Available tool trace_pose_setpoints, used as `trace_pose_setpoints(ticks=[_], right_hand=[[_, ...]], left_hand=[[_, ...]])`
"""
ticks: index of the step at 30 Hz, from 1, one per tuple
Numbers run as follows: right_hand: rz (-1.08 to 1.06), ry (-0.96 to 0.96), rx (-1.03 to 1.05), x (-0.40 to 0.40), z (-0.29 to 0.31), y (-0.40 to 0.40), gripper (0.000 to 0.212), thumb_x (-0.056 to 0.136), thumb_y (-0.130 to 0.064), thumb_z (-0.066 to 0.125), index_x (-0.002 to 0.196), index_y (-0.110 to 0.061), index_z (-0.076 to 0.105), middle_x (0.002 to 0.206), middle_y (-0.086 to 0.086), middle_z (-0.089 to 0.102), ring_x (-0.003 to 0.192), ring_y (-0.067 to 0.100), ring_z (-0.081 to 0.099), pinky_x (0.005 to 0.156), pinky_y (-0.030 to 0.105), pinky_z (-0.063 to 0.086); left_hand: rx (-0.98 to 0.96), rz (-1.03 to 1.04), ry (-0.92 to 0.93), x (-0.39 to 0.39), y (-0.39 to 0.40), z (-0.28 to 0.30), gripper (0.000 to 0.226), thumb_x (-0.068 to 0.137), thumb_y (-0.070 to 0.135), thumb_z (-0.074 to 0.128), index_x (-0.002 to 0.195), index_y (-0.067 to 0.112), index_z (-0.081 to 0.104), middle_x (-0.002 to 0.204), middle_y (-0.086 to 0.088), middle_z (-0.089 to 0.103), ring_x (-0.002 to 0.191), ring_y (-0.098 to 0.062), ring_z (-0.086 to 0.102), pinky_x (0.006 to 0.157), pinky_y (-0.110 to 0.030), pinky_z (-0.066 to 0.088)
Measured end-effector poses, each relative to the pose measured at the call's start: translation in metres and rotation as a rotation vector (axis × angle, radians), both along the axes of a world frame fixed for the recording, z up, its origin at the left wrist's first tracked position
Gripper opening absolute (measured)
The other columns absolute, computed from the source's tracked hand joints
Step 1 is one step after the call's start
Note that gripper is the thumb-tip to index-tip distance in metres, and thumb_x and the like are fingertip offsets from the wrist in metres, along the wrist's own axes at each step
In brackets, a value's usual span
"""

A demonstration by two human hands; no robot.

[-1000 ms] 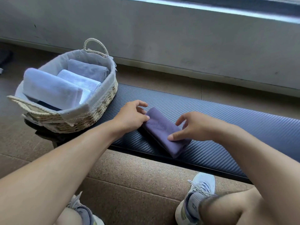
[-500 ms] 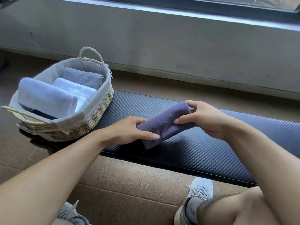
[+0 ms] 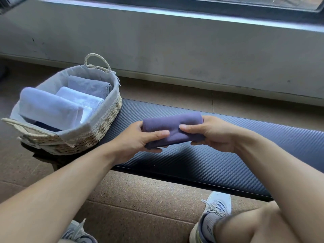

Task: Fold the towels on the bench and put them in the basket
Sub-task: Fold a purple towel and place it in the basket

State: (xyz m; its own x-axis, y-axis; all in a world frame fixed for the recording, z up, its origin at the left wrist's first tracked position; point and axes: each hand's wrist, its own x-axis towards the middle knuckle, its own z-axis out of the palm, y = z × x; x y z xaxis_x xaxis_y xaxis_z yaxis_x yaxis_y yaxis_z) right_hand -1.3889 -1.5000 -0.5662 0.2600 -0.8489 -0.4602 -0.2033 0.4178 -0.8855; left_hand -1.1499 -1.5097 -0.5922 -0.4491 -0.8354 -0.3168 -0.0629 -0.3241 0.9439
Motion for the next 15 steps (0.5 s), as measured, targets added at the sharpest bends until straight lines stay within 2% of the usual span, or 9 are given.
trace_pose_setpoints(ticks=[2, 3, 6, 8, 10, 12, 15], right_hand=[[0.015, 0.013, 0.045, -0.001, -0.003, -0.001, 0.030, 0.082, -0.010, 0.077, 0.111, -0.007, 0.073, 0.105, 0.010, 0.076, 0.093, 0.019, 0.071, 0.081, 0.031, 0.055], [0.024, 0.021, 0.058, 0.000, -0.005, -0.001, 0.027, 0.084, -0.001, 0.075, 0.111, -0.005, 0.073, 0.106, 0.012, 0.076, 0.095, 0.020, 0.071, 0.084, 0.033, 0.056], [0.050, 0.077, -0.002, 0.003, -0.009, -0.004, 0.044, 0.080, 0.010, 0.074, 0.121, -0.004, 0.067, 0.113, 0.013, 0.075, 0.107, 0.025, 0.069, 0.096, 0.035, 0.052], [0.025, 0.203, -0.040, 0.003, -0.012, -0.007, 0.077, 0.071, 0.005, 0.084, 0.140, -0.014, 0.055, 0.118, 0.008, 0.073, 0.114, 0.021, 0.066, 0.102, 0.032, 0.050], [0.037, 0.463, -0.122, 0.001, -0.013, -0.006, 0.105, 0.061, -0.010, 0.094, 0.150, -0.027, 0.043, 0.127, 0.001, 0.064, 0.119, 0.019, 0.060, 0.106, 0.034, 0.048], [0.085, 0.602, -0.163, 0.002, -0.013, -0.004, 0.110, 0.058, -0.020, 0.097, 0.151, -0.032, 0.041, 0.128, -0.002, 0.057, 0.118, 0.019, 0.057, 0.107, 0.035, 0.047], [0.147, 0.600, -0.211, 0.006, -0.010, -0.001, 0.102, 0.060, -0.032, 0.097, 0.148, -0.034, 0.045, 0.125, -0.004, 0.058, 0.115, 0.015, 0.059, 0.104, 0.029, 0.047]], left_hand=[[-0.061, -0.030, -0.031, 0.003, -0.002, -0.004, 0.040, 0.074, 0.001, 0.082, 0.112, 0.002, 0.069, 0.100, -0.013, 0.076, 0.092, -0.024, 0.073, 0.081, -0.039, 0.061], [-0.104, -0.052, -0.061, 0.005, -0.003, -0.006, 0.039, 0.073, -0.006, 0.081, 0.110, 0.001, 0.069, 0.098, -0.013, 0.075, 0.091, -0.022, 0.071, 0.082, -0.037, 0.061], [-0.181, -0.061, -0.154, 0.009, -0.005, -0.009, 0.048, 0.068, -0.007, 0.086, 0.112, 0.005, 0.069, 0.100, -0.015, 0.075, 0.092, -0.018, 0.067, 0.085, -0.028, 0.056], [-0.224, -0.032, -0.256, 0.011, -0.007, -0.010, 0.062, 0.059, 0.013, 0.096, 0.115, 0.020, 0.070, 0.108, -0.008, 0.076, 0.099, -0.014, 0.069, 0.092, -0.027, 0.054], [-0.278, -0.022, -0.411, 0.013, -0.008, -0.008, 0.075, 0.050, 0.040, 0.099, 0.118, 0.036, 0.068, 0.111, 0.006, 0.073, 0.104, -0.005, 0.068, 0.096, -0.024, 0.051], [-0.293, 0.001, -0.428, 0.011, -0.008, -0.009, 0.077, 0.048, 0.055, 0.096, 0.117, 0.037, 0.067, 0.108, 0.008, 0.073, 0.099, -0.001, 0.069, 0.095, -0.022, 0.050], [-0.328, 0.022, -0.452, 0.007, -0.008, -0.008, 0.061, 0.060, 0.050, 0.090, 0.114, 0.032, 0.069, 0.104, 0.008, 0.074, 0.095, -0.001, 0.069, 0.087, -0.016, 0.050]])
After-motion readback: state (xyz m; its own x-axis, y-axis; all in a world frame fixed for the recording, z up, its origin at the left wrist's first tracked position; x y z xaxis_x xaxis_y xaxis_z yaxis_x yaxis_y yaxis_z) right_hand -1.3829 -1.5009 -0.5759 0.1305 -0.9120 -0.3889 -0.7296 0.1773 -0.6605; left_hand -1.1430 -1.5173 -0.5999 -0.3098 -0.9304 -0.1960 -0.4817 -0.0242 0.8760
